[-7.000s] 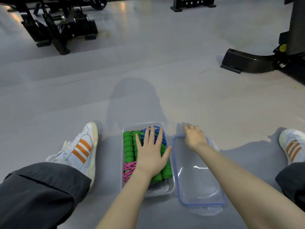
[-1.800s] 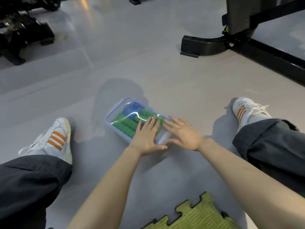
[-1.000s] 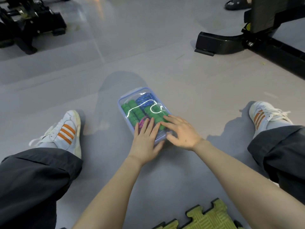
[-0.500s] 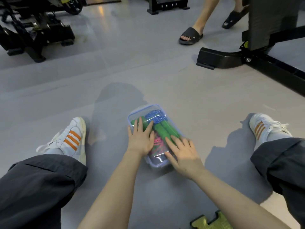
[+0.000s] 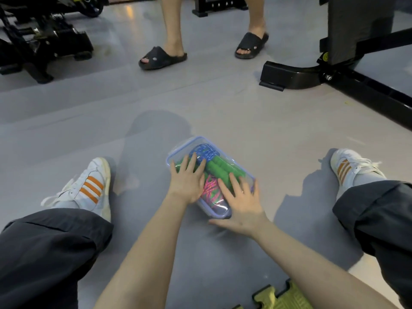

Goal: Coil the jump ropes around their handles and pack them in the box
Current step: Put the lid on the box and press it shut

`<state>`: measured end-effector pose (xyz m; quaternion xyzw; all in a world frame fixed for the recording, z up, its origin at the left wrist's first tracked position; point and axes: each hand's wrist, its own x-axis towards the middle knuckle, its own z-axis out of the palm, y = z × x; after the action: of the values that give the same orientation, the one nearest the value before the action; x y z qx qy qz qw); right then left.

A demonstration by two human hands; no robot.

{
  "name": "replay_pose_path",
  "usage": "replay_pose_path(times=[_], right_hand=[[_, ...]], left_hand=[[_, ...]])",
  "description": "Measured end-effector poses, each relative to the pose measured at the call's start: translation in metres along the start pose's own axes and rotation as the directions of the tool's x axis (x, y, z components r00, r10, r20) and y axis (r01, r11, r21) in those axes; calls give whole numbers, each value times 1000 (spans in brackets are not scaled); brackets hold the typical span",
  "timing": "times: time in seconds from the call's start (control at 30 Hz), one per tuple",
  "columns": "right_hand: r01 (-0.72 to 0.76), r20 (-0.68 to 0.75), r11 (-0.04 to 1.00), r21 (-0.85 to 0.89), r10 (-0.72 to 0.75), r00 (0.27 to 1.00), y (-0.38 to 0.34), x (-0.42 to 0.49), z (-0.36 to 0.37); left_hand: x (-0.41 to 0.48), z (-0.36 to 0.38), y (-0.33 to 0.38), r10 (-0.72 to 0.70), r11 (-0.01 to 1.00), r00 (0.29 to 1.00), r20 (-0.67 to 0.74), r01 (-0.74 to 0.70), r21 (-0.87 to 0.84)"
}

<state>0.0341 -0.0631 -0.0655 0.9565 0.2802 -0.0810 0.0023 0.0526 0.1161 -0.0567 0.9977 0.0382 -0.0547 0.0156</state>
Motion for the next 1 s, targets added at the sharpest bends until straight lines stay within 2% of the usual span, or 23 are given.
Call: replay_pose_path(times=[0.07,0.1,0.17,0.23,0.27,0.33,0.37,0.4,0.47,0.53,0.6,0.67,0.77,0.87,0.93,1.0], right_hand=[[88,2,995,-45,-88,996,23,8,-5],[141,7,986,-87,-141,990,40,12,-7],[177,4,968,-179,-179,984,76,19,-18],[59,-106,970,-236,-86,991,107,23,-32],[-61,-97,969,-238,39,995,113,24,-39],[-276,-167,951,-139,252,953,105,23,-49],[-328,-222,944,-45,310,924,93,21,-50],[-358,-250,929,90,369,895,76,19,-49],[-399,-174,852,338,474,863,40,14,-36],[-392,-131,803,449,493,860,12,12,-21],[-362,-122,810,462,463,878,3,15,-17],[-317,-76,853,415,380,922,15,30,-15],[-225,21,930,290,229,973,47,60,-19],[-107,-48,994,28,108,993,64,70,-29],[30,-138,999,-24,-33,990,63,58,-30],[165,-172,986,17,-160,972,62,35,-18]], left_hand=[[-10,5,3,-15,997,1000,22,16,-76],[-13,8,4,-11,996,1000,-11,10,-85],[-20,7,6,22,995,984,-174,-39,-94],[-28,8,13,82,983,940,-331,-131,-128],[-33,10,19,107,973,920,-377,-174,-149],[-42,15,36,123,953,882,-456,-233,-194],[-44,12,42,116,938,874,-472,-252,-237],[-44,10,45,109,926,875,-472,-262,-271],[-36,5,42,107,932,893,-437,-243,-268],[-26,0,33,92,956,945,-315,-172,-238],[-20,2,21,-6,964,994,-106,-23,-265],[-21,11,16,-35,964,999,-21,28,-263],[-33,18,20,20,980,982,-187,-57,-192],[-41,24,18,128,968,915,-382,-200,-154],[-46,25,18,201,958,889,-412,-266,-105],[-51,27,19,232,954,881,-413,-289,-82]])
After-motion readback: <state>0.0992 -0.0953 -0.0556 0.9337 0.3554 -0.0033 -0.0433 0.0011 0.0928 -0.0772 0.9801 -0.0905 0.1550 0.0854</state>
